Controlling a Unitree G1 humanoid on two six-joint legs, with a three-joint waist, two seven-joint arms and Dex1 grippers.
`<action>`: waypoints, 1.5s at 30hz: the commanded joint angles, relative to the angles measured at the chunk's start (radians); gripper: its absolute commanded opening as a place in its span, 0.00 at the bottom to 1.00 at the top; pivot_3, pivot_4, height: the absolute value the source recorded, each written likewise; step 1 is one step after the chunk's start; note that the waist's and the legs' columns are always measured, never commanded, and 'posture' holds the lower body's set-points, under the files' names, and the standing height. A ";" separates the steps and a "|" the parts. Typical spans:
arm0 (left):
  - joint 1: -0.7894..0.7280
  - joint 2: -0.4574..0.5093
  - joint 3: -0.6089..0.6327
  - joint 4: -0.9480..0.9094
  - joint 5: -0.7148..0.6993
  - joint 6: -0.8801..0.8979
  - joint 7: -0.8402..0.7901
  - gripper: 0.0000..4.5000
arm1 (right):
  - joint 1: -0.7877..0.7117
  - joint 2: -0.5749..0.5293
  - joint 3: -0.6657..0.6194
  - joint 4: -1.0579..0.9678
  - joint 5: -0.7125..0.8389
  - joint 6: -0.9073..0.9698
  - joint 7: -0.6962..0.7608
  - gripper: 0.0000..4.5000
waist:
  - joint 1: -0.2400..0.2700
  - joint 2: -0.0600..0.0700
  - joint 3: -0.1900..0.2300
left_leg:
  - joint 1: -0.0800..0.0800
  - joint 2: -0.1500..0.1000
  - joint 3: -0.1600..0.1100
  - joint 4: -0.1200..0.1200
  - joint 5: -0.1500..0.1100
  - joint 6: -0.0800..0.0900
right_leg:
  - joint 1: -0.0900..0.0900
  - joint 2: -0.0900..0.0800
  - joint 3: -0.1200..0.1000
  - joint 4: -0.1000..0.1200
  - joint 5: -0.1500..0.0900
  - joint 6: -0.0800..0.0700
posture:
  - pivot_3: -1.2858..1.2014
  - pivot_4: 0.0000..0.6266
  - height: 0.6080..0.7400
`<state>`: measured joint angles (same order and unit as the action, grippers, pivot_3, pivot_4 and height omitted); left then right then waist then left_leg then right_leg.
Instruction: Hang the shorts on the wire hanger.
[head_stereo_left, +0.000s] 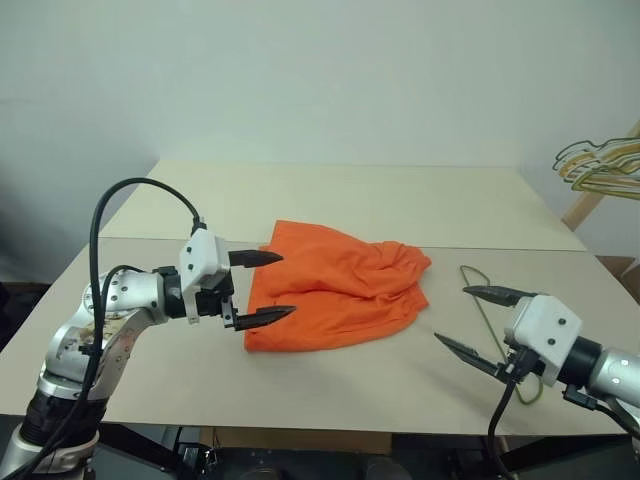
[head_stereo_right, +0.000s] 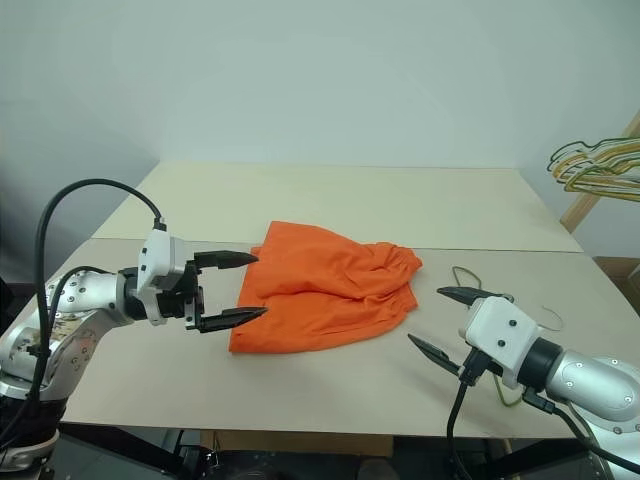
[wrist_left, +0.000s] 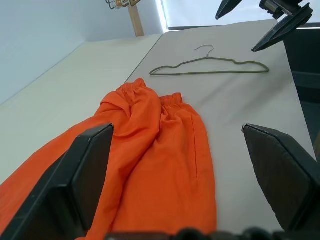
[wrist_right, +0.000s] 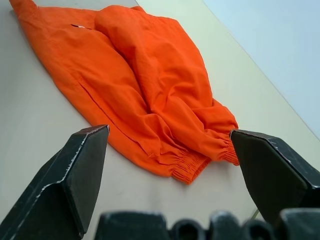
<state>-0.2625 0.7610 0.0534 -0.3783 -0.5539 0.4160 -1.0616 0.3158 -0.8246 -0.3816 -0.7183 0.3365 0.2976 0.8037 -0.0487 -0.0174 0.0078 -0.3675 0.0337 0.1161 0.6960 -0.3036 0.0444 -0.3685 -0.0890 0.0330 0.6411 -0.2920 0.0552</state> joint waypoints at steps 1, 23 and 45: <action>-0.005 0.011 0.024 -0.020 -0.011 -0.024 -0.016 0.99 | -0.010 0.003 -0.025 -0.029 0.001 -0.009 -0.005 1.00 | 0.000 0.000 0.000 | 0.000 0.000 0.000 0.000 0.000 0.000 | 0.000 0.000 0.000 0.000 0.000 0.000 | 0.47 0.00 1.00; 0.161 0.231 -0.233 0.080 0.593 -0.281 -0.005 0.99 | -0.084 -0.026 0.051 -0.018 -0.031 -0.006 0.023 1.00 | 0.005 0.001 0.001 | -0.002 0.001 0.001 -0.001 0.000 0.001 | -0.002 -0.001 0.000 0.000 -0.001 -0.001 | 0.46 0.00 1.00; -0.012 0.043 -0.377 0.327 0.885 -0.350 0.166 0.07 | -0.184 -0.090 0.315 0.051 -0.261 -0.087 0.042 1.00 | -0.017 0.010 -0.007 | 0.005 0.000 0.001 -0.001 -0.001 0.001 | 0.003 -0.001 0.000 0.002 -0.001 0.000 | 0.45 0.00 1.00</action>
<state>-0.2595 0.7940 -0.3471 -0.0495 0.3346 0.0656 -0.8876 0.1715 -0.8910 -0.1304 -0.6986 0.1596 0.2489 0.8347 -0.0652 -0.0072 0.0012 -0.3629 0.0336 0.1169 0.6952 -0.3042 0.0454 -0.3659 -0.0895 0.0334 0.6427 -0.2934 0.0548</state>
